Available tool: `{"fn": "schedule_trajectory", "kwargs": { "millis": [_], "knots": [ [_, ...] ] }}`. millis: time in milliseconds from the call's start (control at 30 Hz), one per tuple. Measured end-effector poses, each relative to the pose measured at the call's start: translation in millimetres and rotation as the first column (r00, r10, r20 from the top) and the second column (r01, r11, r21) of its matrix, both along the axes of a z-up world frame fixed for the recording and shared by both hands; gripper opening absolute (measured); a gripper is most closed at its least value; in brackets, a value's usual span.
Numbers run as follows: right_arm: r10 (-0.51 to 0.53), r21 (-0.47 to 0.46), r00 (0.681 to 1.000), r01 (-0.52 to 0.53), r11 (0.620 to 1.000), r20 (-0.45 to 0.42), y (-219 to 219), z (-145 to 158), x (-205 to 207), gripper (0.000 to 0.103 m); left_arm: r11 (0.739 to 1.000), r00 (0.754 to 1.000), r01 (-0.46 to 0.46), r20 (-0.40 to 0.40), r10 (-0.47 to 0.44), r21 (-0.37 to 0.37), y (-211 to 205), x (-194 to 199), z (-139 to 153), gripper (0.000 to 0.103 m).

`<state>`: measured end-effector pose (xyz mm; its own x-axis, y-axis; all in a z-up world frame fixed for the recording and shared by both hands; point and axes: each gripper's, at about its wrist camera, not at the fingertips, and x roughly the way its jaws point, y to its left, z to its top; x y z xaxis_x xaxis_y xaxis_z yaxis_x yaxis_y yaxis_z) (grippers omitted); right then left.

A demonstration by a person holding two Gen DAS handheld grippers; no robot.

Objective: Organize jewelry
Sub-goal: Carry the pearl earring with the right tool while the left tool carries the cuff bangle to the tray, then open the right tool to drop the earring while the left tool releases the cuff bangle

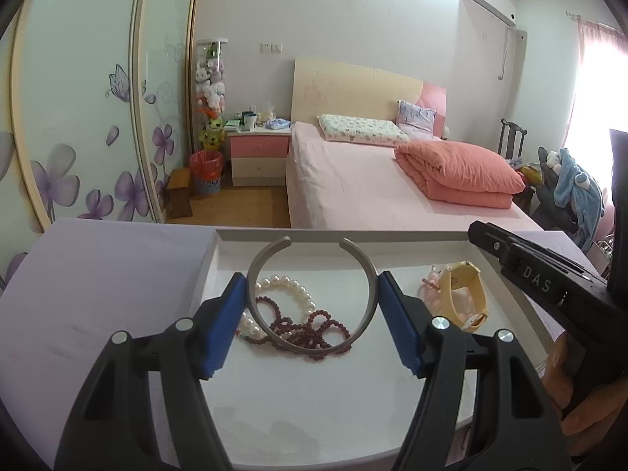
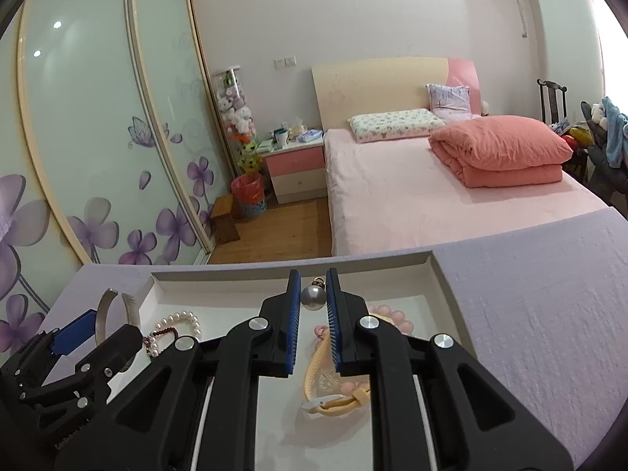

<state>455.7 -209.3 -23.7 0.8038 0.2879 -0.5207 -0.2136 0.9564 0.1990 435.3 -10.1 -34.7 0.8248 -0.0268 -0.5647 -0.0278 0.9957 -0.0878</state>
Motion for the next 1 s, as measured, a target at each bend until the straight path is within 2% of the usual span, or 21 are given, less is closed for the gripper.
{"fn": "schedule_trajectory", "kwargs": {
  "millis": [200, 233, 267, 333, 633, 1000],
  "knots": [
    [0.02, 0.01, 0.999, -0.019, 1.0, -0.038, 1.6, -6.1, 3.1, 0.016, 1.0, 1.0, 0.0, -0.02, 0.0, -0.001, 0.6, 3.6, -10.2, 0.066],
    [0.02, 0.014, 0.999, -0.019, 1.0, -0.042, 0.7, -4.9, 5.4, 0.022, 1.0, 1.0, 0.0, -0.021, 0.0, -0.001, 0.7, 2.7, -11.4, 0.066],
    [0.019, 0.017, 0.999, -0.019, 1.0, -0.043, -0.4, -4.6, 5.4, 0.034, 1.0, 1.0, 0.001, -0.023, -0.001, 0.0, 0.1, 3.3, -12.4, 0.066],
    [0.019, 0.022, 0.999, -0.018, 1.0, -0.03, -3.0, -3.3, 3.4, 0.042, 1.0, 1.0, 0.002, -0.027, -0.002, 0.001, 0.4, 4.2, -14.3, 0.066],
    [-0.003, 0.023, 1.0, 0.004, 1.0, -0.014, -13.8, -2.0, 0.9, 0.042, 1.0, 0.999, -0.003, -0.043, 0.003, 0.003, 1.1, 6.9, -20.4, 0.067],
    [-0.002, 0.014, 1.0, 0.002, 1.0, -0.01, -13.4, -3.9, -0.8, 0.042, 1.0, 1.0, -0.016, -0.02, 0.017, 0.023, 4.9, 0.4, -16.1, 0.067]
  ]
}}
